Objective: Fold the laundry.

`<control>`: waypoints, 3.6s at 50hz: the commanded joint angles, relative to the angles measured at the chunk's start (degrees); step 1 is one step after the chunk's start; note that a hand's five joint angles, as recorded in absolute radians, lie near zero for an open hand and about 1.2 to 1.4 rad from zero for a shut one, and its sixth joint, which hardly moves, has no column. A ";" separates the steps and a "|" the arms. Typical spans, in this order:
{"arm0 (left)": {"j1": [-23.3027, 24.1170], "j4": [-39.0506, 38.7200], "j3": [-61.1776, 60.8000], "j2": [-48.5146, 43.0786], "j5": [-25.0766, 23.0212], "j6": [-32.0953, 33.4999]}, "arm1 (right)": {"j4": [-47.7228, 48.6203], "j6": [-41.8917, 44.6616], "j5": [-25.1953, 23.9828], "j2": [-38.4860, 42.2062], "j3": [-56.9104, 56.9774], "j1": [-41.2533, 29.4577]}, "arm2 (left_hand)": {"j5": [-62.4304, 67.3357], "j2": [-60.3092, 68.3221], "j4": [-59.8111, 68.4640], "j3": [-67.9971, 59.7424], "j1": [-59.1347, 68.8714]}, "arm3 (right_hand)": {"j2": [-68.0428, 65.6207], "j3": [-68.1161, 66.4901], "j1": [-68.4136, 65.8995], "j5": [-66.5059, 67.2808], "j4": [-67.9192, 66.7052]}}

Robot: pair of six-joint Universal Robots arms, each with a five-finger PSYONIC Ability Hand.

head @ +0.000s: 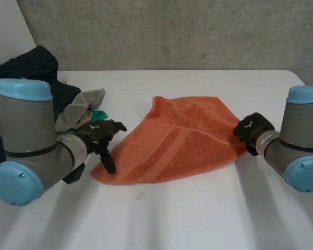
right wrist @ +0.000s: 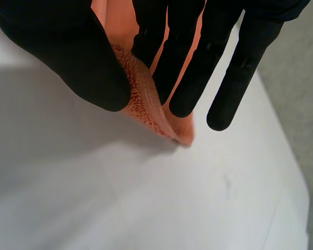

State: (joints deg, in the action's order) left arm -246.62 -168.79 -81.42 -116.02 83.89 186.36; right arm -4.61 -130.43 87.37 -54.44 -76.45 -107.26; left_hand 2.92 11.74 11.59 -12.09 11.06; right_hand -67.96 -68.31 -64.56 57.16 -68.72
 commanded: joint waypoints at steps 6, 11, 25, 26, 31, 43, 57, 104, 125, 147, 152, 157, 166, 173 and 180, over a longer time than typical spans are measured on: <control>-4.92 -1.54 -1.20 8.17 -1.89 -3.20 | -5.84 -7.64 -7.91 -12.00 1.22 -17.62 | -2.92 -1.74 -1.59 2.09 -1.06 | -12.04 -11.69 -15.44 12.84 -11.28; -7.38 -1.63 -1.81 10.72 -1.98 -4.34 | -7.87 -9.40 -12.31 -11.30 1.13 -25.80 | -2.92 -1.74 -1.59 2.09 -1.06 | -12.04 -11.69 -15.44 12.84 -11.28; -10.11 -1.28 -4.54 12.48 -5.58 -4.69 | -8.13 -20.10 -5.02 -9.70 6.05 -27.05 | -2.92 -1.74 -1.59 2.09 -1.06 | 46.67 47.03 43.28 -45.87 47.43; -10.03 -1.28 -4.71 12.48 -5.67 -4.52 | -8.13 -21.78 -4.76 -11.11 6.31 -26.08 | -2.92 -1.74 -1.59 2.09 -1.06 | 47.86 48.21 44.46 -47.05 48.62; -8.09 -1.54 -4.63 11.70 -5.67 -4.78 | -10.85 -33.82 -4.31 -19.55 6.67 -15.90 | -2.92 -1.74 -1.59 2.09 -1.06 | 56.28 56.63 52.88 -55.47 57.04; 4.11 4.52 -4.63 6.69 -3.22 -4.34 | -12.53 -22.80 -17.65 -11.14 2.54 -0.42 | 7.89 9.07 9.22 -8.72 9.75 | 36.29 36.64 32.89 -35.48 37.05; 11.68 2.68 5.82 -6.76 7.33 2.07 | -4.80 -10.37 -21.45 5.66 8.25 0.21 | 0.99 2.17 2.32 -1.82 2.85 | 36.26 36.61 32.86 -35.45 37.02; 7.30 5.84 17.52 9.03 10.60 -3.01 | -17.94 -29.00 -16.53 -8.72 25.29 5.03 | 67.08 68.26 68.41 -67.91 68.94 | -12.04 -11.69 -15.44 12.84 -11.28; 2.02 5.23 19.97 -2.10 8.74 -1.70 | -29.41 -18.72 -16.62 -3.57 29.25 3.99 | 67.08 68.26 68.41 -67.91 68.94 | -12.04 -11.69 -15.44 12.84 -11.28; -2.11 -14.89 17.55 11.08 5.85 -9.80 | 4.45 -32.43 -15.55 -17.79 20.31 2.49 | 67.08 68.26 68.41 -67.91 68.94 | -12.04 -11.69 -15.44 12.84 -11.28; -1.76 -15.69 10.23 8.71 3.30 -8.56 | 1.80 -32.34 -18.81 -19.56 17.04 1.79 | 34.86 36.04 36.19 -35.68 36.71 | -12.04 -11.69 -15.44 12.84 -11.28; -0.45 -15.43 9.08 3.00 0.84 -8.73 | 0.05 -32.51 -19.69 -21.93 17.65 0.82 | 10.65 11.83 11.97 -11.47 12.50 | -12.04 -11.69 -15.44 12.84 -11.28; 4.82 -9.46 17.15 -7.54 -1.71 -9.08 | -4.96 -35.85 -23.82 -28.60 20.11 -1.46 | -2.92 -1.74 -1.59 2.09 -1.06 | -12.04 -11.69 -15.44 12.84 -11.28; 10.62 -3.92 22.26 -12.56 -3.56 -10.32 | -5.76 -38.49 -24.26 -32.12 19.68 -2.87 | -2.92 -1.74 -1.59 2.09 -1.06 | -12.04 -11.69 -15.44 12.84 -11.28; 16.34 -0.93 24.02 -17.04 -3.74 -14.09 | -6.02 -39.02 -22.34 -34.24 20.20 -5.15 | 7.99 9.17 9.32 -8.82 9.85 | -12.04 -11.69 -15.44 12.84 -11.28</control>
State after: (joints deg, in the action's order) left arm -234.13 -171.66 -58.18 -130.36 80.27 175.42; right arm -10.58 -169.27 63.19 -87.58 -56.65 -111.14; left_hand 2.89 11.88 11.76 -12.22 11.44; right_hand -67.56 -68.15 -64.17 58.56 -68.66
